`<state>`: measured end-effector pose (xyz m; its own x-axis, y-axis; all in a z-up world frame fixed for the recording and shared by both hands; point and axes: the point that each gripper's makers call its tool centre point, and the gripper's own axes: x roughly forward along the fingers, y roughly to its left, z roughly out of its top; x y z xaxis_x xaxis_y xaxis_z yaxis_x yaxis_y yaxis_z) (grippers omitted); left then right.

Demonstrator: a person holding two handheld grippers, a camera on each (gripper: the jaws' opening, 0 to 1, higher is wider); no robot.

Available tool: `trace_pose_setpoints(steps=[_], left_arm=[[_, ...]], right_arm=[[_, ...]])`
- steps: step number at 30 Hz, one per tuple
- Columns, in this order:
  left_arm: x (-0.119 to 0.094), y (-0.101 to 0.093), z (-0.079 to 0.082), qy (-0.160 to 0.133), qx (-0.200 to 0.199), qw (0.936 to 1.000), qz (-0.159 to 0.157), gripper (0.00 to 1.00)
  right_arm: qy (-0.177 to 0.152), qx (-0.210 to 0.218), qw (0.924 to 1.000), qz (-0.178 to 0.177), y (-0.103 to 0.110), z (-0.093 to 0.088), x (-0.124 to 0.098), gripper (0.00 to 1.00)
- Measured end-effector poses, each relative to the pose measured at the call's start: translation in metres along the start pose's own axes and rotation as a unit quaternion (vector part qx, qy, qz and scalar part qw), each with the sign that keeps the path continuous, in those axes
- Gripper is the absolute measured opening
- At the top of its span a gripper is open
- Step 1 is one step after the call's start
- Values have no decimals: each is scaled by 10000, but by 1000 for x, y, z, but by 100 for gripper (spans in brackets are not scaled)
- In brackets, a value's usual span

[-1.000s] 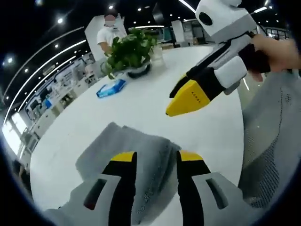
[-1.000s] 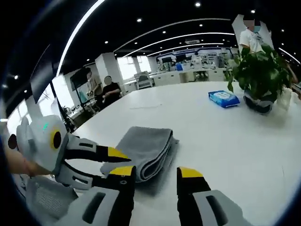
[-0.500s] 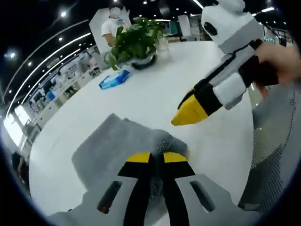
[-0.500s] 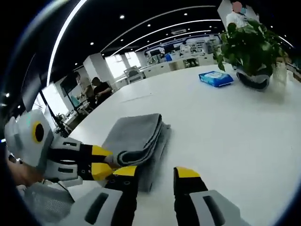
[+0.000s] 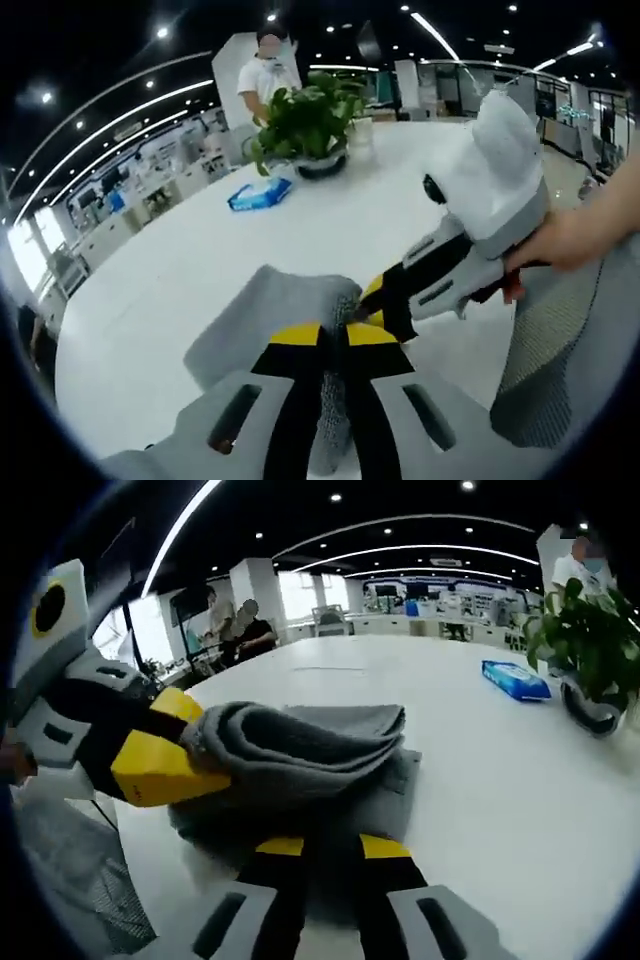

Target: Open the folded towel by lifting each exposed corner and separating the folded layers until the towel lies flat within the target outline without major curled edges

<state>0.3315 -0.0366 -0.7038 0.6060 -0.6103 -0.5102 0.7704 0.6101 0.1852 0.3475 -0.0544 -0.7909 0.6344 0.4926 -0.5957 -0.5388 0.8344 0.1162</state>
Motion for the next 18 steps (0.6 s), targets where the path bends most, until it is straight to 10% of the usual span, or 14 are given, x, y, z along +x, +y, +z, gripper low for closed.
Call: trace_pose_setpoints(steps=[18], left_arm=[[-42, 58, 11, -410, -520, 9937, 901, 5]], right_arm=[[327, -714, 9968, -126, -9, -9, 0, 7]])
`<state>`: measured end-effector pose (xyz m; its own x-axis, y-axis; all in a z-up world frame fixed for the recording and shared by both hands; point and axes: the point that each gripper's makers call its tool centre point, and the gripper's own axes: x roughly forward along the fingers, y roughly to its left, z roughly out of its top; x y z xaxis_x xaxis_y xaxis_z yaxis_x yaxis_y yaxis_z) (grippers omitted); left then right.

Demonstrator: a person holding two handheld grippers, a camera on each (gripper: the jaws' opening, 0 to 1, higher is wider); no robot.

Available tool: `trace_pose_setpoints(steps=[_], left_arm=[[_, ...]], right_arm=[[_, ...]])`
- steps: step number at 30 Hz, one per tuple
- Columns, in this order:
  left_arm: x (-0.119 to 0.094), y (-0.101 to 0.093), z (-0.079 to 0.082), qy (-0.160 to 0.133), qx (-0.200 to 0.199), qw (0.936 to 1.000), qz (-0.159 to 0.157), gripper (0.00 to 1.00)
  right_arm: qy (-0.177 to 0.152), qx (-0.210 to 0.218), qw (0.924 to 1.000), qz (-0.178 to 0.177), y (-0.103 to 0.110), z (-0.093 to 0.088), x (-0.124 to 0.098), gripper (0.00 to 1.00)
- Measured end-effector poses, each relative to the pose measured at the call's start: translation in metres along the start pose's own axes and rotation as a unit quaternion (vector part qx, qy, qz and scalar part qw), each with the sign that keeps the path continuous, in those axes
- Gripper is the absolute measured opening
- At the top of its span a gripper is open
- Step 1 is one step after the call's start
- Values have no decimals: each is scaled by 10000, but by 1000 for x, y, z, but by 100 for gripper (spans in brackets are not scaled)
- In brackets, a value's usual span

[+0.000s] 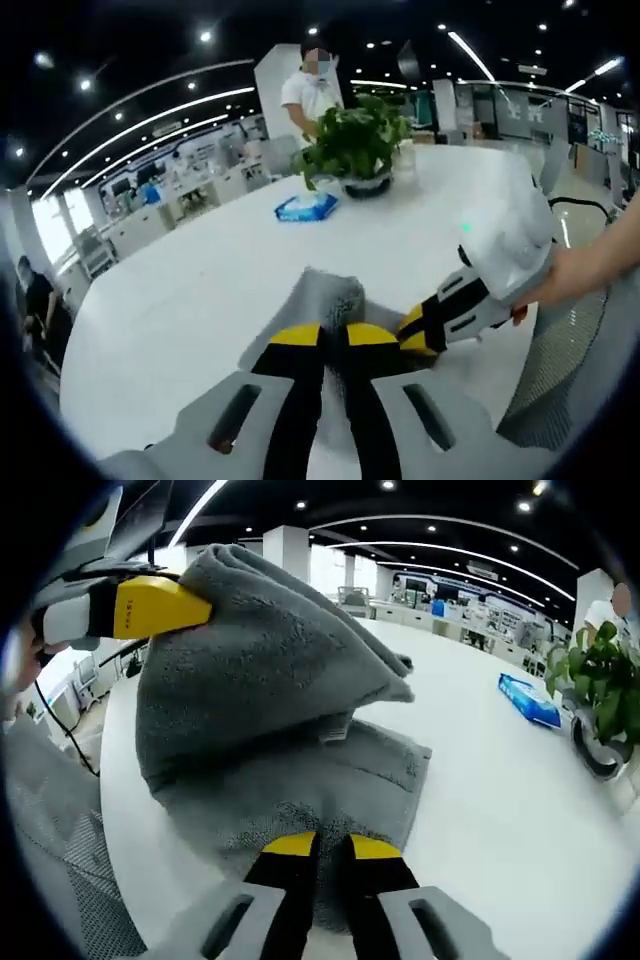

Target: Open the folded towel by lifting each exposed corner and separating the folded layers until the towel lies flat within the target outline without major curled edges

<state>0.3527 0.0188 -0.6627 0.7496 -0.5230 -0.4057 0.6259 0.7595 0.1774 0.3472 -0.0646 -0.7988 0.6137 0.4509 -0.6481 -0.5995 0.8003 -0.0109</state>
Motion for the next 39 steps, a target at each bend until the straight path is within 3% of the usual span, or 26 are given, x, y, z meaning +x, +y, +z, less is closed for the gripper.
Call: trace_pose_setpoints(steps=[9, 23, 39], left_arm=[[-26, 23, -5, -10, -8, 9991, 419, 5], [-49, 56, -18, 54, -325, 9957, 869, 5], [-56, 66, -34, 194, -411, 9937, 1029, 5]], right_arm=[[289, 263, 9992, -116, -12, -11, -11, 8], [536, 320, 9978, -202, -10, -20, -20, 8], [570, 287, 9977, -209, -7, -23, -22, 8]])
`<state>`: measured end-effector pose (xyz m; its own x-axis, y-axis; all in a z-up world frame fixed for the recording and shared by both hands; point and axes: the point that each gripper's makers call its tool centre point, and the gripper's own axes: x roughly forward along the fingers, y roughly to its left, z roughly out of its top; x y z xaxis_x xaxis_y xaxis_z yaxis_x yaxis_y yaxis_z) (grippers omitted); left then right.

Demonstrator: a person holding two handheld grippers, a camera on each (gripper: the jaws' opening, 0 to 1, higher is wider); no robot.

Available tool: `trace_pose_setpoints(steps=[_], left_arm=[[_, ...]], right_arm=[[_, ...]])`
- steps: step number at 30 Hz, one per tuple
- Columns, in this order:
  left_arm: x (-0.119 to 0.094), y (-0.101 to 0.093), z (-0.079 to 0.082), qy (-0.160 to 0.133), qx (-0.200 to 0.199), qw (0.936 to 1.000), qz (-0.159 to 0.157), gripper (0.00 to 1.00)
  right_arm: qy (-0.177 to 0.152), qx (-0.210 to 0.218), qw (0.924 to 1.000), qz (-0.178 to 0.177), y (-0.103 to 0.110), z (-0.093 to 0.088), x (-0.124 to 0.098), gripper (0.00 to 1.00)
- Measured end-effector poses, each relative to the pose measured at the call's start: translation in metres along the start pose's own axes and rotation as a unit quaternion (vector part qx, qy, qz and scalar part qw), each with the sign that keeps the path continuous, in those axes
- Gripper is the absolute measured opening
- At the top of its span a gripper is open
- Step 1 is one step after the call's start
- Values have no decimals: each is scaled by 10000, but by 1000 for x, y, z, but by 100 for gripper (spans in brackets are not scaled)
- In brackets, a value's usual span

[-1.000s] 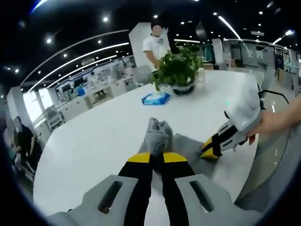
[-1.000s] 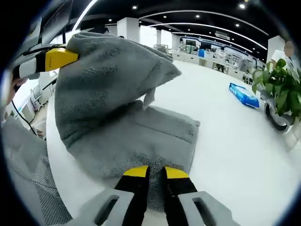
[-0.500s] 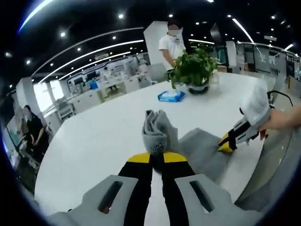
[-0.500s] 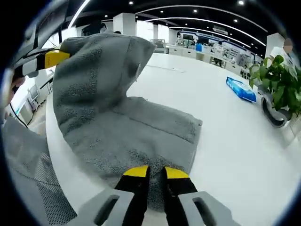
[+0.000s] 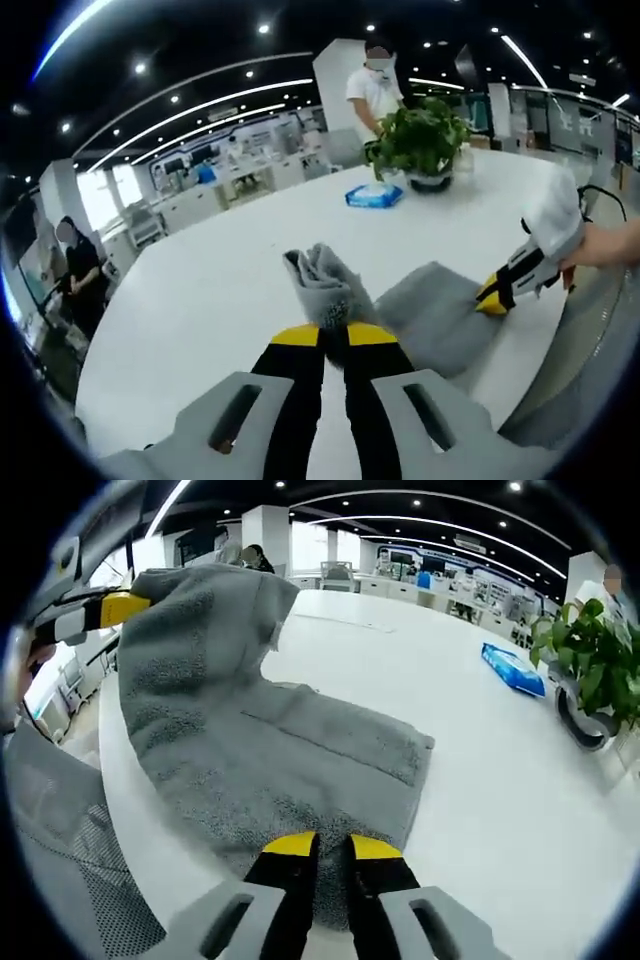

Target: Open the folded towel by lifting each exposed corner and separating the folded layers until the towel lies flat within the target outline without major curled edges

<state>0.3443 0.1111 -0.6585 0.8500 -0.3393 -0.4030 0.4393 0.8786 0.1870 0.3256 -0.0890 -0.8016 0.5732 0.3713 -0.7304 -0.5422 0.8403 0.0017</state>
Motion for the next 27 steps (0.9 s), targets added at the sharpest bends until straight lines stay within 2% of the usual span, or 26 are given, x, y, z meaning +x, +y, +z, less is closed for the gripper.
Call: trace_pose_setpoints(steps=[10, 27], left_arm=[[-10, 7, -14, 166, 58, 9998, 124, 5], [-17, 15, -33, 386, -186, 9989, 179, 6]], right_arm=[[-45, 74, 10000, 24, 1, -1, 0, 8], [-59, 82, 9999, 33, 0, -1, 0, 8]])
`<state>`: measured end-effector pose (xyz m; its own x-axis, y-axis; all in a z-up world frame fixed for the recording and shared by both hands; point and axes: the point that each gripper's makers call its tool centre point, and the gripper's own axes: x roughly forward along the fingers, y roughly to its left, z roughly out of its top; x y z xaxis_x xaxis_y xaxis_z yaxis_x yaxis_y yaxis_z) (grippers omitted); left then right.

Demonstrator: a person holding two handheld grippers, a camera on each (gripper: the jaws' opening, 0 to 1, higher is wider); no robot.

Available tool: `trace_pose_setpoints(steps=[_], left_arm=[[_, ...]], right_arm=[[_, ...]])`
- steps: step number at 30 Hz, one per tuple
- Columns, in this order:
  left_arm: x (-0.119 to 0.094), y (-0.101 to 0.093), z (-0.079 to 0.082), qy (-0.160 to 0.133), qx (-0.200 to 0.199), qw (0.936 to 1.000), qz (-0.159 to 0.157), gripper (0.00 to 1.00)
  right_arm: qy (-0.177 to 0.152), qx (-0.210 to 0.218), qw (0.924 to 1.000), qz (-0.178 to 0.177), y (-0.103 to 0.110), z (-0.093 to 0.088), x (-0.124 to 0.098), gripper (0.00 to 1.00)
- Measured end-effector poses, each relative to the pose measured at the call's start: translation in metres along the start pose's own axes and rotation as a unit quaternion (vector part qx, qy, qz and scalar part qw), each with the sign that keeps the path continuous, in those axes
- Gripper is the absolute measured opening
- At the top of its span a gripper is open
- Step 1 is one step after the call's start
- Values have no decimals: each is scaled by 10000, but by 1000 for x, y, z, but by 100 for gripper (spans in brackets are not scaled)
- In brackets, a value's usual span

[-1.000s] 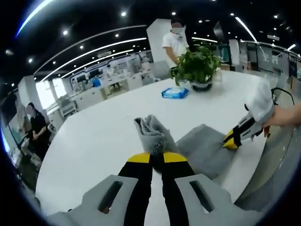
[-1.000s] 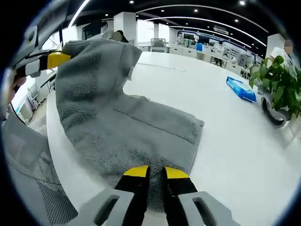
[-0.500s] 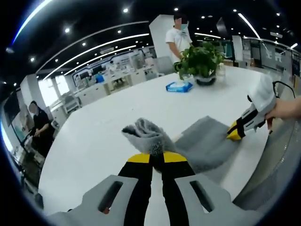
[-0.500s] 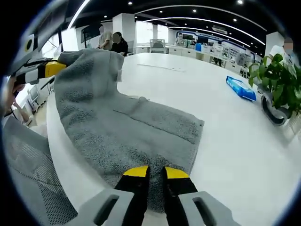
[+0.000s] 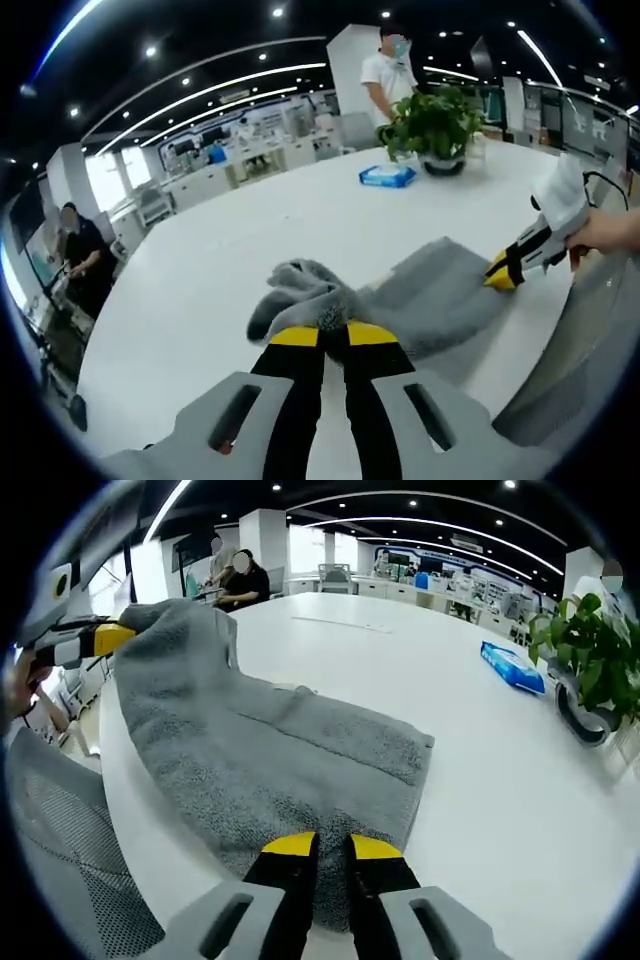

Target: Open the folded towel by lifting each exposed corner and separating the folded layers until the towel lies flat within the target outline without major curled edges

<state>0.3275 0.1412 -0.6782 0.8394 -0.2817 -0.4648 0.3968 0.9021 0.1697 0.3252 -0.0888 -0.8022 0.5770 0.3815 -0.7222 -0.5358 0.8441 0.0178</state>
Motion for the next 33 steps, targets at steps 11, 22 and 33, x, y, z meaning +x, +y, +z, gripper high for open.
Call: trace_pose_setpoints(steps=[11, 22, 33], left_arm=[[-4, 5, -32, 435, -264, 9986, -141, 6], [-5, 4, -67, 975, -509, 9932, -386, 6], [-5, 2, -84, 1191, -685, 9897, -412, 6]], right_arm=[[-23, 3, 10000, 3, 0, 1, 1, 8], [-39, 7, 10000, 11, 0, 1, 2, 8], [-66, 6, 10000, 29, 0, 2, 2, 8]])
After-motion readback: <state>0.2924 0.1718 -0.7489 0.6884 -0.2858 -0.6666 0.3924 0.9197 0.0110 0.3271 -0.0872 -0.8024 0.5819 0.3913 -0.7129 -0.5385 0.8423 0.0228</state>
